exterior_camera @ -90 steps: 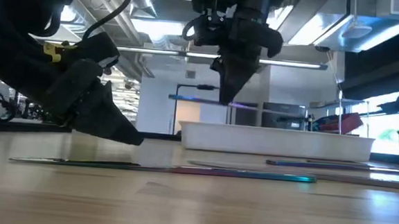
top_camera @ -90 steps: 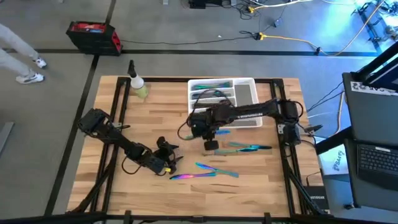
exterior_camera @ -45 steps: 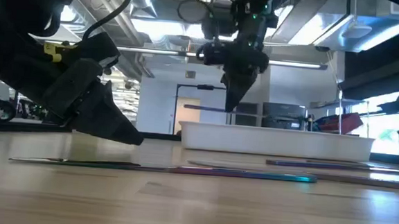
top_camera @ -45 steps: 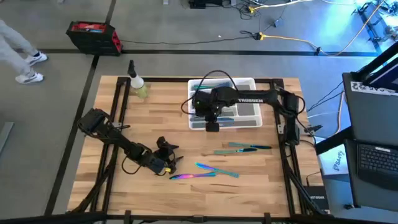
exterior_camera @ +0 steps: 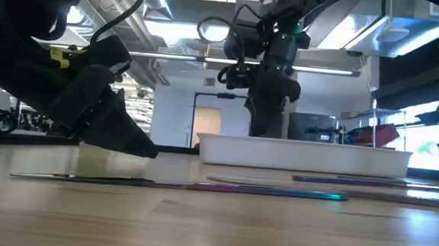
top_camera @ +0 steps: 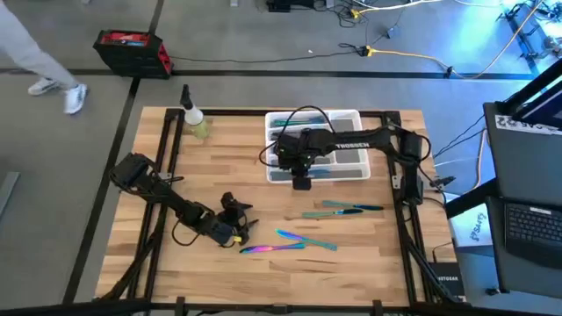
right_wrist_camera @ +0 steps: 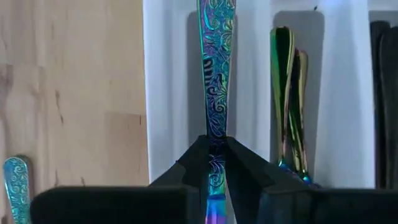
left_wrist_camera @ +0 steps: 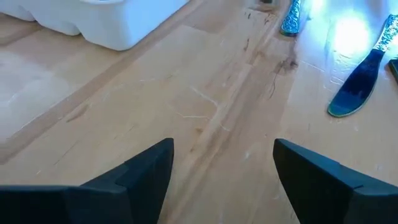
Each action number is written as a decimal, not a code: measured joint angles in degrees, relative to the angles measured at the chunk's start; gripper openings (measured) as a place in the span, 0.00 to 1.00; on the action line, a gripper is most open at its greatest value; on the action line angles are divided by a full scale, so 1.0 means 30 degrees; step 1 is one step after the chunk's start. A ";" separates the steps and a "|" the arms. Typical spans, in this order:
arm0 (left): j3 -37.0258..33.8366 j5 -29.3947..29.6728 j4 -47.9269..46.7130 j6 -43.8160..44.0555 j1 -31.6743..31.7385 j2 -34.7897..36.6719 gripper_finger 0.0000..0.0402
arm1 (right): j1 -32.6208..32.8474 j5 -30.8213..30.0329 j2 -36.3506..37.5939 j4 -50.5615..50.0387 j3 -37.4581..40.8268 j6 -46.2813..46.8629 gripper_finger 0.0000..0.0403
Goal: Sort silverware
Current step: Put the blue knife on the white silverware tray
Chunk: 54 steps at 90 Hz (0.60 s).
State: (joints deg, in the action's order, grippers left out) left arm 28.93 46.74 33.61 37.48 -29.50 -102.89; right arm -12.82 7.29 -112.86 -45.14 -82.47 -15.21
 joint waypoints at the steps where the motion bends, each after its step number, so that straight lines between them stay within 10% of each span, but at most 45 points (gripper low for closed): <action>1: 0.0000 0.0000 0.0005 0.0005 0.0000 0.0000 0.65 | 0.0000 0.0000 0.0000 0.0041 0.0019 0.0008 0.08; 54: 0.0000 0.0007 0.0013 0.0020 0.0007 0.0000 0.65 | 0.0015 0.0246 0.0000 -0.0110 0.0056 0.0961 0.22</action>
State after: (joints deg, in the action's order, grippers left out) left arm 28.93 46.76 33.65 37.54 -29.47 -102.89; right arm -12.78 8.03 -112.86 -45.47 -82.30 -12.32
